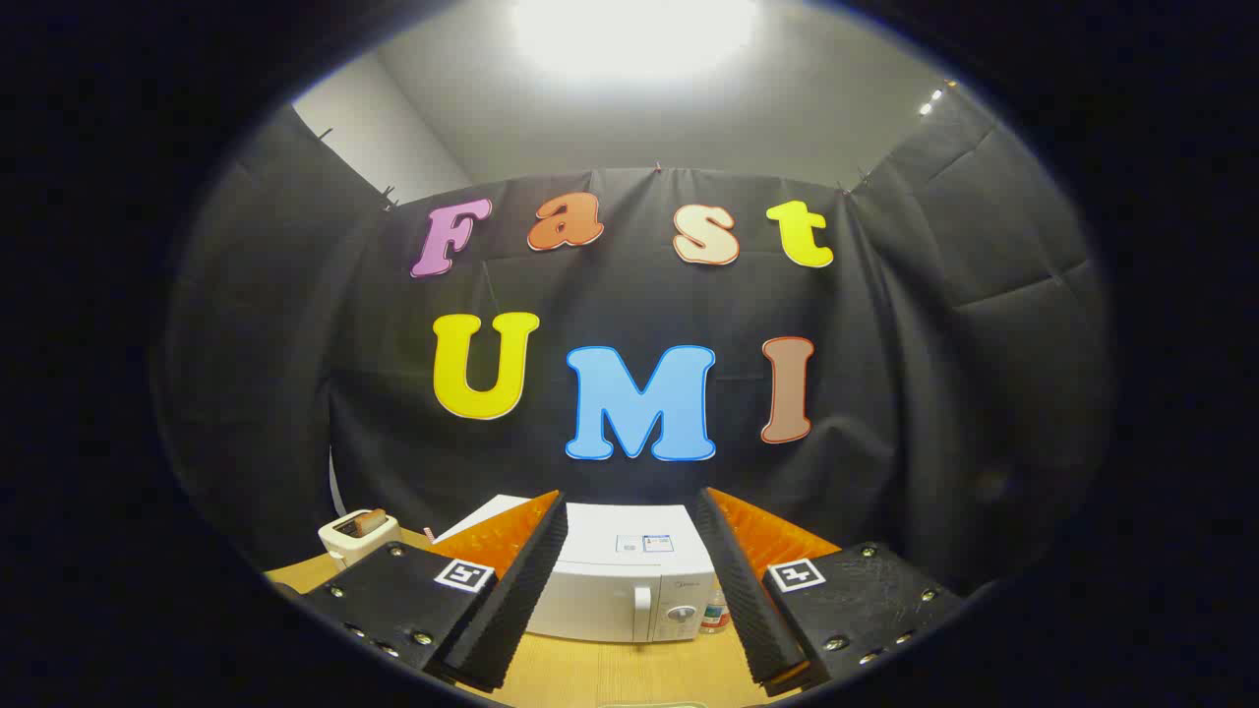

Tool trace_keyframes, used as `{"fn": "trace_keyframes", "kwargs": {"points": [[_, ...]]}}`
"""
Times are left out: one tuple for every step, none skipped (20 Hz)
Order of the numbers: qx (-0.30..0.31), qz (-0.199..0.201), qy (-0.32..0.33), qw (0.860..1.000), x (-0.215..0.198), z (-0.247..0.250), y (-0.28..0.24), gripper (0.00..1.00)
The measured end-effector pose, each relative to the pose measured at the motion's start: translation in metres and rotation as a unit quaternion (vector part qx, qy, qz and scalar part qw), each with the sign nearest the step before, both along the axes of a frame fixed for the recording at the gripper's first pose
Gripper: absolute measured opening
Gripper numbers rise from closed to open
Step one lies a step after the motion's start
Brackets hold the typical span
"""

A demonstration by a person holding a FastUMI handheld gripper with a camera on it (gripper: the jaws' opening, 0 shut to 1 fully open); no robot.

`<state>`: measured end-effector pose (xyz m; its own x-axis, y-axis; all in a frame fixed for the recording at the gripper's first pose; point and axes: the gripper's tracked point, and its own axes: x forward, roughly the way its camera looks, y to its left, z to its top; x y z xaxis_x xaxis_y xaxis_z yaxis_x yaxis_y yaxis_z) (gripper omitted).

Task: Open the microwave, put the food inside, and close the microwave door.

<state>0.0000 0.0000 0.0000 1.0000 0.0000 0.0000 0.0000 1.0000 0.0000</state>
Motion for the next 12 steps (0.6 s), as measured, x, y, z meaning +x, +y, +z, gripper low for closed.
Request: {"fn": "trace_keyframes", "kwargs": {"points": [[-0.002, 0.000, 0.000, 1.000, 0.001, -0.001, 0.001, 0.86], [0.000, 0.002, -0.002, 1.000, 0.001, -0.002, 0.004, 0.86], [0.003, 0.002, -0.002, 1.000, 0.001, -0.004, 0.005, 0.86], [0.002, 0.004, 0.000, 1.000, 0.002, -0.006, 0.007, 0.86], [-0.001, 0.003, 0.001, 1.000, 0.002, -0.006, 0.006, 0.86], [-0.002, 0.000, -0.001, 1.000, 0.002, -0.004, 0.005, 0.86], [-0.002, -0.001, -0.004, 1.000, 0.002, -0.003, 0.006, 0.86], [0.001, -0.001, -0.004, 1.000, 0.002, -0.002, 0.007, 0.86], [0.003, 0.001, -0.003, 1.000, 0.002, -0.004, 0.010, 0.86], [0.004, 0.004, -0.001, 1.000, 0.002, -0.005, 0.012, 0.86], [0.003, 0.004, 0.000, 1.000, 0.002, -0.005, 0.011, 0.86], [0.001, 0.002, -0.001, 1.000, 0.001, -0.003, 0.011, 0.86]]}}
